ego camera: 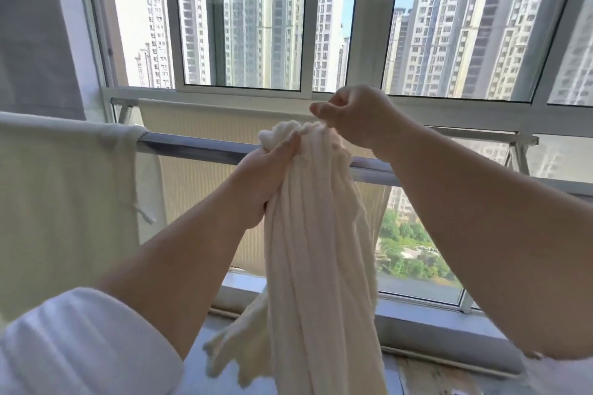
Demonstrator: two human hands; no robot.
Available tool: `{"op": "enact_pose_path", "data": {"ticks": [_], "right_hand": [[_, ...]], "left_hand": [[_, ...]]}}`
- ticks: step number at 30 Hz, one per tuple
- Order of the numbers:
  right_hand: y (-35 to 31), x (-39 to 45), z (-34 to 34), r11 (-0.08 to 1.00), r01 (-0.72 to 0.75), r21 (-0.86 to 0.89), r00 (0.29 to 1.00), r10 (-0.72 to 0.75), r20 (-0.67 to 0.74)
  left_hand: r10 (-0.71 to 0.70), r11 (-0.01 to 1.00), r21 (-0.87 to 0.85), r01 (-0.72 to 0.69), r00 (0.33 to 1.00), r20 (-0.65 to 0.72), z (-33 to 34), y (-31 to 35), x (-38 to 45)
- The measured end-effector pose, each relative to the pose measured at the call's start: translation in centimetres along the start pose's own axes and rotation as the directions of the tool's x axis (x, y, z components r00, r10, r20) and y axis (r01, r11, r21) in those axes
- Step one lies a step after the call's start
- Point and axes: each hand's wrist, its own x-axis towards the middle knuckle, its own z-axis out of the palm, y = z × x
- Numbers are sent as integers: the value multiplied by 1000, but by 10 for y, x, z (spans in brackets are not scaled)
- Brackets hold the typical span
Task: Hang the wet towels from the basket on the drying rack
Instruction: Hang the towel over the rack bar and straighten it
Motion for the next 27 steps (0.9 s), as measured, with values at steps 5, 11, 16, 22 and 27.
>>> {"op": "enact_pose_path", "data": {"ticks": [5,11,16,22,27], "right_hand": [[-18,-30,1,987,-91,-134,989,105,104],[-34,-50,22,979,-139,-151,984,154,91],[-37,-64,39,973,-176,-152,981,185,53],[-32,-78,56,978,-204,-46,975,199,-100],[-30,-69,45,876,-299,380,919,371,-133]], "left_hand": [[-61,997,-49,59,998,-24,-6,0,4],[-49,974,-215,77,990,131,-19,-2,-4],[-74,947,-298,122,983,170,-32,-10,-12],[-109,970,-187,157,964,243,-36,-17,-14],[-84,972,-195,129,971,222,-31,-8,-11]]}}
